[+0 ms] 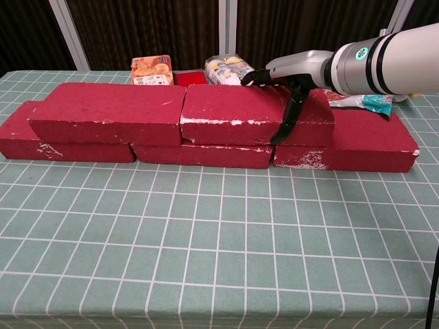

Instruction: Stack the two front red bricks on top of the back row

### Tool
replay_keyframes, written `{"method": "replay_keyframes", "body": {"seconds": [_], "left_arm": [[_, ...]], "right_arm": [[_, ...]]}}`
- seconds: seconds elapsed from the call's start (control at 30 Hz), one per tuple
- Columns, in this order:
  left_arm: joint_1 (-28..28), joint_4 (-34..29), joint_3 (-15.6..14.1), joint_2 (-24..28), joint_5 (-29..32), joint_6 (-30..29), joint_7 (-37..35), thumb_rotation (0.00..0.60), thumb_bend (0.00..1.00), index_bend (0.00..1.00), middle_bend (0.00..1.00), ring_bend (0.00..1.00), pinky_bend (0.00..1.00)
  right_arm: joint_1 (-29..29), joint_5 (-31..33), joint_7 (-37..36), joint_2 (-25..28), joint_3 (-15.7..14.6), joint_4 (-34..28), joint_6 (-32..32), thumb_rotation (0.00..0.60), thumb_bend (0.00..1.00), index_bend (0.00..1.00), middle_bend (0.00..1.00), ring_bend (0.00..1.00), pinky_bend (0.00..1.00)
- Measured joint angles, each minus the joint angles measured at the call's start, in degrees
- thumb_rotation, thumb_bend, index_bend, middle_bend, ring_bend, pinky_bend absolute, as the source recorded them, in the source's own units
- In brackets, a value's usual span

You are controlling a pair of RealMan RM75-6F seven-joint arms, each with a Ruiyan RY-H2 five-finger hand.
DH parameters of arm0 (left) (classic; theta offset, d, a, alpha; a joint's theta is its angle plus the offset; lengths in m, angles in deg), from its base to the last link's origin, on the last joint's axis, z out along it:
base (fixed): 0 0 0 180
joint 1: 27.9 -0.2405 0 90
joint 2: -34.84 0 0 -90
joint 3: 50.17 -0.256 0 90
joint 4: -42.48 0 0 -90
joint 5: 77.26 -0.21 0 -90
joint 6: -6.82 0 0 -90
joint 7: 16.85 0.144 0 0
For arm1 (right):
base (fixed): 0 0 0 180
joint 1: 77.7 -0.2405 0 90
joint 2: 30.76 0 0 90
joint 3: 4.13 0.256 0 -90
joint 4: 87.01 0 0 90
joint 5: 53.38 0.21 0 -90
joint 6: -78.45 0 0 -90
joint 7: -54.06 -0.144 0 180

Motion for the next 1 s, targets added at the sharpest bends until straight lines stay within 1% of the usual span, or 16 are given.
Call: {"method": "replay_keyframes", "body": {"seconds": [0.7,0.77,0.9,1.0], "left_arm": [[0.1,0.1,0.1,0.0,0.2,0.2,-0.2,0.6,0.04,0.03,0.0,0.0,0.0],[0.1,0.2,0.3,-0.2,0.3,0.2,-0.2,0.6,0.04,0.03,0.0,0.0,0.0],[0.2,0.2,0.6,-0.4,0.4,-0.2,0.1,0.6,0.04,0.03,0.0,0.0,0.0],[0.2,0.0,0.7,-0.6,0.3,-0.4,0.4,0.6,0.04,0.03,0.0,0.0,0.0]], "right_arm": [[0.0,0.5,-0.1,0.2,0.2,-0.4,0.0,0.6,0.06,0.0,0.0,0.0,0.0],[0.0,0.4,-0.3,0.1,0.3,-0.4,0.1,0.6,0.05,0.0,0.0,0.0,0.0],[0.8,-1.0,-1.4,0.0,1.1,-0.5,1.2,0.6,0.0,0.0,0.0,0.0,0.0],[1.7,-2.5,-2.5,0.2,1.8,-0.8,1.8,0.6,0.0,0.0,0.0,0.0,0.0]]}}
